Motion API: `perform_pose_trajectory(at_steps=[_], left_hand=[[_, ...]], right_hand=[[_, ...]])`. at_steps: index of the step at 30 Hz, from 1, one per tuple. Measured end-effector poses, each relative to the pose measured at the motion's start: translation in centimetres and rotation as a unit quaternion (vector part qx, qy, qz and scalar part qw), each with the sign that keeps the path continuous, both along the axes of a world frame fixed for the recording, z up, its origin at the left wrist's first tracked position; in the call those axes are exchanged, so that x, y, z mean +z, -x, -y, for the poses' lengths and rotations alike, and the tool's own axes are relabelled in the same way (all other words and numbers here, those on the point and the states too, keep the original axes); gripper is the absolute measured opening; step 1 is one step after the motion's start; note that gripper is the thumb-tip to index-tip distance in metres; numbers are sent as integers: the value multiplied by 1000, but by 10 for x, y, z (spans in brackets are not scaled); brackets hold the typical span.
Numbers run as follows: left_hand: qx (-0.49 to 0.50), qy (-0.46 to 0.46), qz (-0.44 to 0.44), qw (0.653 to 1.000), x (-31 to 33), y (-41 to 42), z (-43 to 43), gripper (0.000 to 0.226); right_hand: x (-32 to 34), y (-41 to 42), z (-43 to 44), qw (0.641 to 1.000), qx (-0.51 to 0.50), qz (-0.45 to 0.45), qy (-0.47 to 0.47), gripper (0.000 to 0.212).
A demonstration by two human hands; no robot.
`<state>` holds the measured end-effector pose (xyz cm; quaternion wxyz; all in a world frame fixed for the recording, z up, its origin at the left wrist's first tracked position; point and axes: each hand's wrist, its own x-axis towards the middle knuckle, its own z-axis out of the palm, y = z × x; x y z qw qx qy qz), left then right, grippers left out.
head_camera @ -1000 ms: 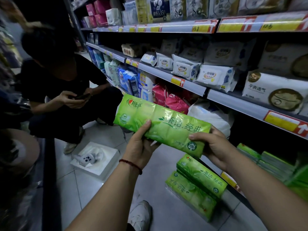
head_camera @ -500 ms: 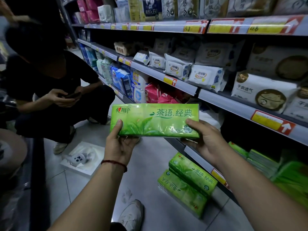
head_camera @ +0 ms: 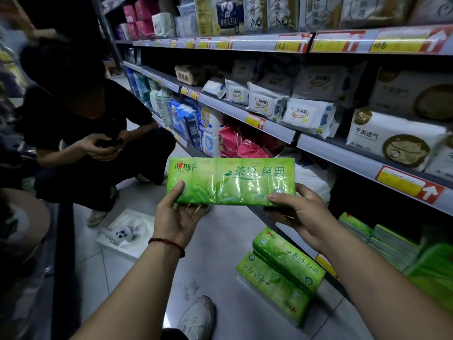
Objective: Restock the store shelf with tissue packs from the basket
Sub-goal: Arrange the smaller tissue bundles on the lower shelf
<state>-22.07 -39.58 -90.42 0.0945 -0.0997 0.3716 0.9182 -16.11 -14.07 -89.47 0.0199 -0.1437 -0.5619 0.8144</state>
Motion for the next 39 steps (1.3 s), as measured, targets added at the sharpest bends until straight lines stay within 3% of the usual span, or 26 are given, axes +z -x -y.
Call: perform_pose_trajectory(at_steps=[6, 15, 22, 28, 30, 36, 39], left_hand=[[-6, 26, -6, 1000, -2, 0, 0, 29], [-82, 149, -10, 985, -11, 2, 5, 39], [-176, 179, -9, 968, -16, 1, -7, 42], [-116, 190, 5, 975, -22, 8, -28, 38], [-110, 200, 18, 973, -26, 9, -37, 43], [-141, 204, 23, 968, -39, 10, -76, 52], [-196, 212, 25, 957, -47, 11, -97, 50]], right_hand=[[2, -1, 0, 999, -20, -14, 21, 46], [-3, 4, -13, 996, -81, 2, 48, 18], [-13, 6, -36, 992, -112, 28, 46, 36], [-21, -1, -30, 992, -92, 86, 29, 19], [-26, -5, -26, 990, -65, 123, 25, 27], [-37, -12, -14, 983, 57, 173, 8, 86], [-46, -10, -9, 987, 47, 156, 11, 78]])
